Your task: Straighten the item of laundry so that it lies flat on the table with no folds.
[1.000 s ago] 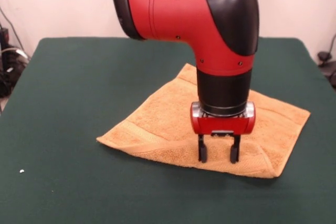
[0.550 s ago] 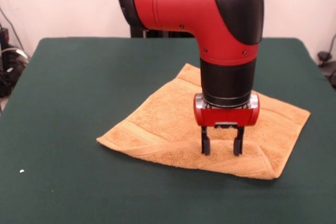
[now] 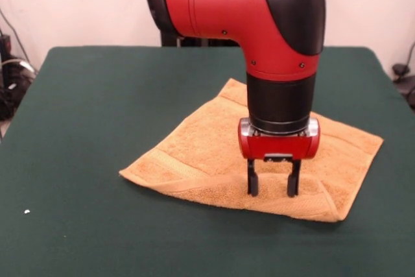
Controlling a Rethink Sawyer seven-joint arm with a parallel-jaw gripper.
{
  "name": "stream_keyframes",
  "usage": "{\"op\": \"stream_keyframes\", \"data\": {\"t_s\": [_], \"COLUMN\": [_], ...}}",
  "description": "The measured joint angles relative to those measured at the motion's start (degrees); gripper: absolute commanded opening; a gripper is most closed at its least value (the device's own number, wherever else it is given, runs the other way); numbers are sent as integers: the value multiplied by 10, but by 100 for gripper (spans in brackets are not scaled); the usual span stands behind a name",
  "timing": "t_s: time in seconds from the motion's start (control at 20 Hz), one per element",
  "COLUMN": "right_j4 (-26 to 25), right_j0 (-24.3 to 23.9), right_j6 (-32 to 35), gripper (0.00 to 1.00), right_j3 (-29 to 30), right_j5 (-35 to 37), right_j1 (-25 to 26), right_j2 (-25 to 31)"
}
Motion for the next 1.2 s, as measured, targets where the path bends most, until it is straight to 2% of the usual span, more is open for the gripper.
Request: {"op": "stream_keyframes", "data": {"t_s": [0.6, 1.2], "right_j4": [12, 31], "right_j0": [0, 3], "right_j6": [0, 0], "gripper": [100, 100], "right_j3": [0, 1], "right_j5": [-36, -52], "right_j1": [25, 27], "right_j2": [1, 0]}}
